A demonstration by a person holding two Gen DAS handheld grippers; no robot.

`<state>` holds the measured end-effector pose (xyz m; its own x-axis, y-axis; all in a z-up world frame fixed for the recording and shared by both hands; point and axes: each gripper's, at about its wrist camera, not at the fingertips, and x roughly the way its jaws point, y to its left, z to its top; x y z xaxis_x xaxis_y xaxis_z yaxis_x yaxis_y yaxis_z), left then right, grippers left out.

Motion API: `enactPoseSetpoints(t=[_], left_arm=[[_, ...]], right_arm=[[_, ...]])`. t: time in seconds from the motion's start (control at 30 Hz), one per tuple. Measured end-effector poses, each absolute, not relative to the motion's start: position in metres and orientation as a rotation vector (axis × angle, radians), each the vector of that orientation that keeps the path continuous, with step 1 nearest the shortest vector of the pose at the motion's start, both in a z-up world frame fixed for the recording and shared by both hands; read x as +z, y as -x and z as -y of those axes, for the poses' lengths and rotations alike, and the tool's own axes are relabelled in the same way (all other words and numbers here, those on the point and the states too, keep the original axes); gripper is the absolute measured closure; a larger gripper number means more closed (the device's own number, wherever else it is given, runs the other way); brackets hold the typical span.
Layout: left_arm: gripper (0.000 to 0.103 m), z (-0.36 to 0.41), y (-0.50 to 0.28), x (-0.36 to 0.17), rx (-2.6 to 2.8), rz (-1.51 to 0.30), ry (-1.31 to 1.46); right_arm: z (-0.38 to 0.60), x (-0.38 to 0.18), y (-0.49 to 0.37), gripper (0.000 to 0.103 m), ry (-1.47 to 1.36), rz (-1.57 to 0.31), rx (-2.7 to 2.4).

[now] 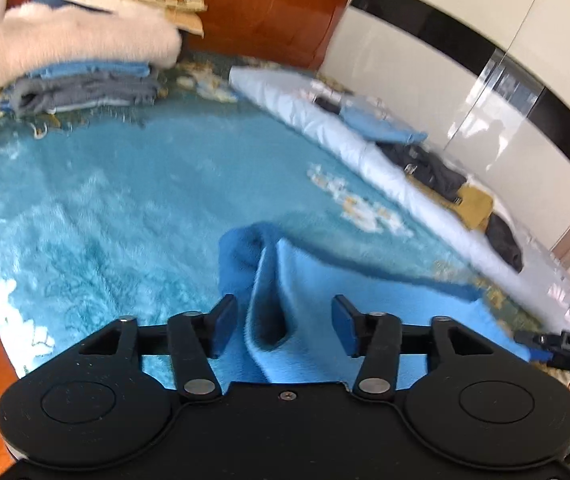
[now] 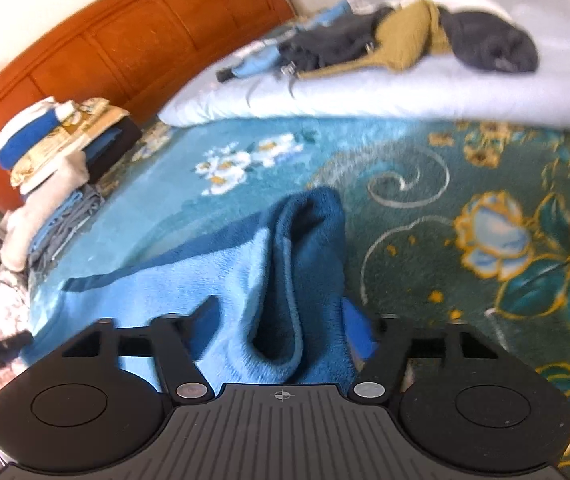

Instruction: Fold clothes

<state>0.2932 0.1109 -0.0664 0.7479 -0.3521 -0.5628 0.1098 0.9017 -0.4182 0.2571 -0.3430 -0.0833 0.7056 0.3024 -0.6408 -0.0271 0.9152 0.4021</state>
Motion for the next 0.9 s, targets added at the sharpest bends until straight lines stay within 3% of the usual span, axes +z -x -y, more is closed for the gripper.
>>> enactPoseSetpoints(t=[0.03, 0.1, 0.13, 0.27, 0.43, 0.53, 0.57, 0.7, 0.83, 0.9], left_arm=[[0.048, -0.109, -0.290, -0.061, -0.262, -0.668, 0.378], [0.042, -0.101, -0.284, -0.052, -0.272, -0.646, 0.375], [0.038, -0.097, -0.282, -0.049, -0.274, -0.636, 0.371], [0.028, -0.074, -0.272, -0.037, -0.318, -0.600, 0.348], [0.028, -0.038, -0.263, -0.037, -0.378, -0.606, 0.316], [0.036, -0.014, -0.263, -0.045, -0.393, -0.637, 0.300], [0.046, -0.005, -0.264, -0.049, -0.392, -0.653, 0.297], [0.060, 0.021, -0.268, -0.064, -0.410, -0.718, 0.292], [0.074, 0.036, -0.270, -0.076, -0.430, -0.751, 0.283], [0.077, 0.039, -0.273, -0.083, -0.437, -0.761, 0.288]], right_arm=[[0.343, -0.079, -0.252, 0.024, -0.368, -0.758, 0.189], [0.341, -0.070, -0.254, 0.004, -0.340, -0.730, 0.189], [0.341, -0.066, -0.251, 0.000, -0.330, -0.709, 0.191], [0.348, -0.064, -0.233, 0.000, -0.342, -0.661, 0.184], [0.367, -0.083, -0.221, 0.000, -0.440, -0.692, 0.155], [0.372, -0.093, -0.222, 0.001, -0.485, -0.722, 0.160], [0.373, -0.096, -0.222, 0.004, -0.500, -0.732, 0.163], [0.379, -0.108, -0.223, 0.014, -0.560, -0.774, 0.172], [0.383, -0.122, -0.216, 0.018, -0.594, -0.809, 0.176], [0.383, -0.129, -0.219, 0.028, -0.606, -0.829, 0.162]])
